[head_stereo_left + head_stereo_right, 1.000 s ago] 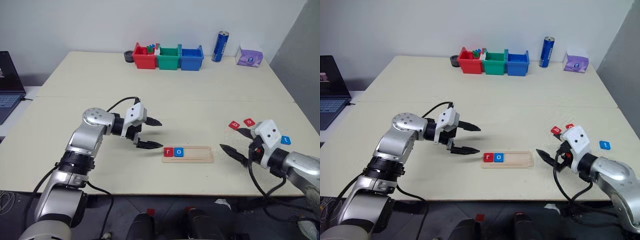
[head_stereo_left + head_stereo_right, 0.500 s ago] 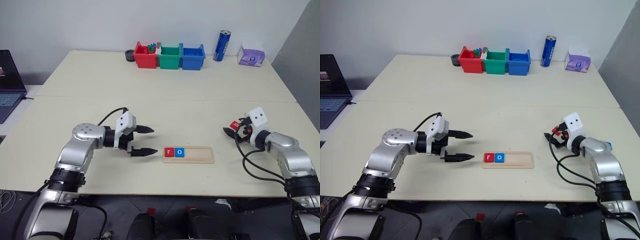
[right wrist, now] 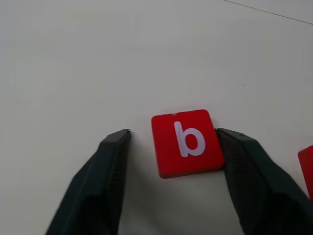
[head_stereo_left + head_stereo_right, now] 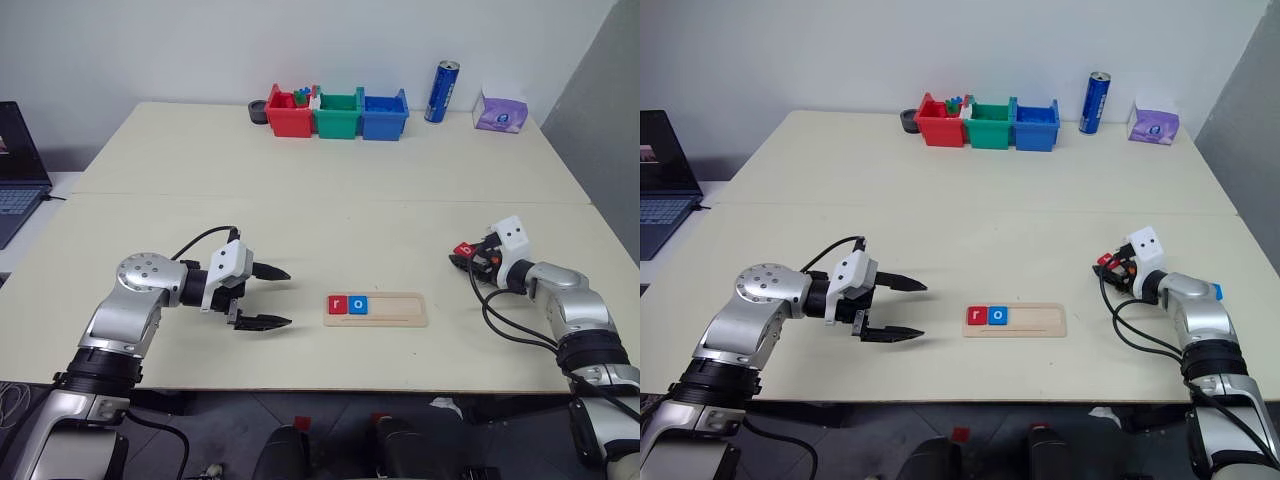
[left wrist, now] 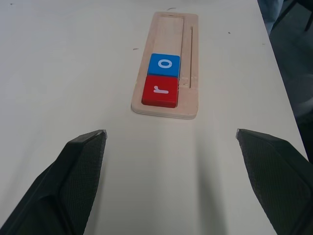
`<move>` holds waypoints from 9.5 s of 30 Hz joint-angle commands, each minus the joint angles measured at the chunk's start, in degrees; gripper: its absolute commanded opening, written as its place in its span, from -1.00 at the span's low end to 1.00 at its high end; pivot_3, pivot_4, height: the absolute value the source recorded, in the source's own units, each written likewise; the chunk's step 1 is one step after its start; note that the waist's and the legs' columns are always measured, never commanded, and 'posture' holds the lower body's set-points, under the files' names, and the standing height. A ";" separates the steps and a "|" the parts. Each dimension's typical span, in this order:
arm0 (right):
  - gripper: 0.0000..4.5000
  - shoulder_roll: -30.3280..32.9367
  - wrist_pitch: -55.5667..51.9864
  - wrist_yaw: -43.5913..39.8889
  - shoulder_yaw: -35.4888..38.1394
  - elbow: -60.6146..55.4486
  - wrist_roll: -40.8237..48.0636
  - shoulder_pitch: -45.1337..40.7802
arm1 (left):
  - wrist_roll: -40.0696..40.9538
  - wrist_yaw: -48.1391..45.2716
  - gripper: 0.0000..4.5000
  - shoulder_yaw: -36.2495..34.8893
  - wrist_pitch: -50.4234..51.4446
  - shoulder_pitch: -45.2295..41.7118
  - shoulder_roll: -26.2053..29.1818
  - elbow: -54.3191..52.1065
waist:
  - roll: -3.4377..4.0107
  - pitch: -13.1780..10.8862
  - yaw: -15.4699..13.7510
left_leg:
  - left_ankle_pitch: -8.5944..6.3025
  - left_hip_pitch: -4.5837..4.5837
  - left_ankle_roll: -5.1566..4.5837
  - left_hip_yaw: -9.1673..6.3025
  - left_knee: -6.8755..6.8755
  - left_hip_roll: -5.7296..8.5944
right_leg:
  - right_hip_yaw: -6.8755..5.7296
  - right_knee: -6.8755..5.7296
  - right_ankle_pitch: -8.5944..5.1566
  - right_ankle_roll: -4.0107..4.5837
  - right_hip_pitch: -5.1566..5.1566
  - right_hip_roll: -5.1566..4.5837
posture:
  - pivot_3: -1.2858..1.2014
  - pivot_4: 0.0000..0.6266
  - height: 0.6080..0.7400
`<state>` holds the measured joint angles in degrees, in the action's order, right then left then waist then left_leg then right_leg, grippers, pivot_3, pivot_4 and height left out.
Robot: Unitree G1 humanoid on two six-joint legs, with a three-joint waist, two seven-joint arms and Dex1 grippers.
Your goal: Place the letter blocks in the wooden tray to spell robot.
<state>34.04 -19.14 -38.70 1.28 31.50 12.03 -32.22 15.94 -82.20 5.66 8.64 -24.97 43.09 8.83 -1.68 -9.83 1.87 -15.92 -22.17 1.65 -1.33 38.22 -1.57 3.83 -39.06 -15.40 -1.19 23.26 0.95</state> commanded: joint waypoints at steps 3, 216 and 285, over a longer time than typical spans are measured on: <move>-0.35 0.11 -3.99 4.19 2.30 -6.37 -0.71 3.79 | 0.53 -1.14 1.00 0.12 -1.98 -0.70 0.12 -0.69 | 0.00 0.01 -0.16 | 0.00 0.01 0.00 0.00 0.01 0.01 | 0.01 0.00 0.00 0.00 -0.02 -0.01 | 0.03 -0.52 1.00; -0.99 7.10 -19.82 -4.94 -20.54 -52.36 -5.22 11.56 | -0.51 2.92 1.00 2.03 -8.36 1.54 -3.62 -1.95 | 0.11 -0.04 -0.07 | 0.00 -0.32 0.00 -0.17 -0.03 0.00 | -0.21 0.02 -0.04 0.04 0.25 0.03 | 0.03 -0.52 1.00; 1.00 5.45 0.52 3.30 3.72 23.06 -8.86 -16.76 | 0.61 6.37 1.00 1.45 -5.13 1.61 -4.96 -4.64 | 0.18 -0.09 0.33 | 0.00 -0.20 -0.01 0.05 -0.15 0.01 | 0.02 0.03 -0.02 0.07 0.22 -0.02 | 0.03 -0.52 1.00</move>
<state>38.75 -20.07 -34.94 4.38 51.43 3.44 -47.27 15.69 -75.88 8.00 3.48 -23.33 37.82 6.41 -1.51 -9.91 2.21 -15.92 -22.37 1.64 -1.28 38.07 -1.56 3.85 -39.03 -15.42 -1.12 23.48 0.92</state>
